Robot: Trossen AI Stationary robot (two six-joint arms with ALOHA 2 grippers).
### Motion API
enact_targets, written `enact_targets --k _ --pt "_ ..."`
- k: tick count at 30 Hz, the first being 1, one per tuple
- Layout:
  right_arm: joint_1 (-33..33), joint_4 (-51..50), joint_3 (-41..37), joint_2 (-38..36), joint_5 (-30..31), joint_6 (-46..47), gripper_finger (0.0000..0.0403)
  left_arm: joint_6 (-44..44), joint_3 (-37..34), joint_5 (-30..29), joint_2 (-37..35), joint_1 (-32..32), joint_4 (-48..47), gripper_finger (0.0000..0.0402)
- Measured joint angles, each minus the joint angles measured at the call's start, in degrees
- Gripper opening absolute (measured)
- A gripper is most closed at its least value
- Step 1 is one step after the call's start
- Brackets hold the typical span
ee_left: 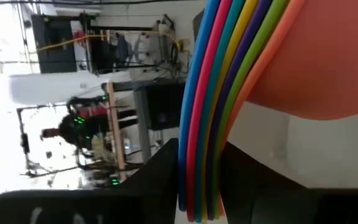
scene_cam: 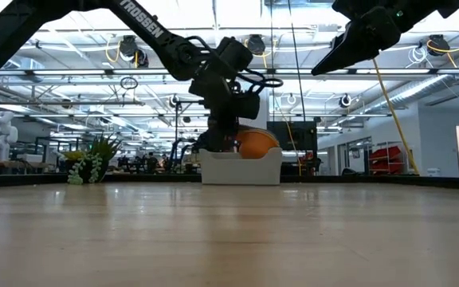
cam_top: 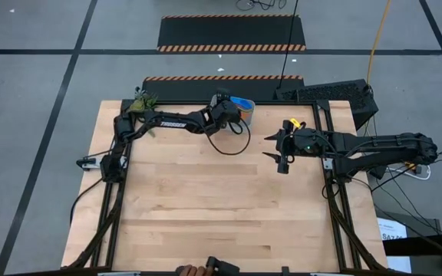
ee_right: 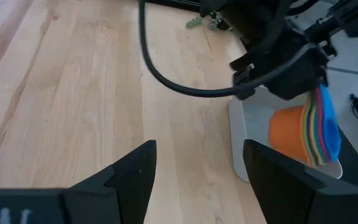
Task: Nest measuring cups in basket
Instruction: Put the stack of measuring cups into the gray bin
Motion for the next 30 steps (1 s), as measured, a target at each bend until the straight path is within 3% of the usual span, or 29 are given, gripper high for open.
enact_targets --k 6,11,18,22,30 --pt "0.01 0.00 0.00 0.00 0.00 -0.15 0.0233 -4.04 -0.56 -1.40 0.00 -0.10 -0.15 0.0090" --pt "0.00 -0.17 0.00 0.00 0.00 -0.26 0.0233 -6.33 -0.62 3.07 0.01 0.22 -3.10 0.0090" --pt "0.00 -0.44 0.00 0.00 0.00 -0.25 0.0233 -9.54 -0.62 3.88 0.02 1.69 -4.23 0.0090" --pt "0.02 -0.42 0.00 0.00 0.00 -0.24 0.0233 -10.92 -0.64 8.94 0.02 2.48 -4.25 0.0090" --pt "0.01 -0.42 0.00 0.01 0.00 -0.07 0.0233 -10.37 -0.66 9.12 0.35 2.95 -4.19 0.0090"
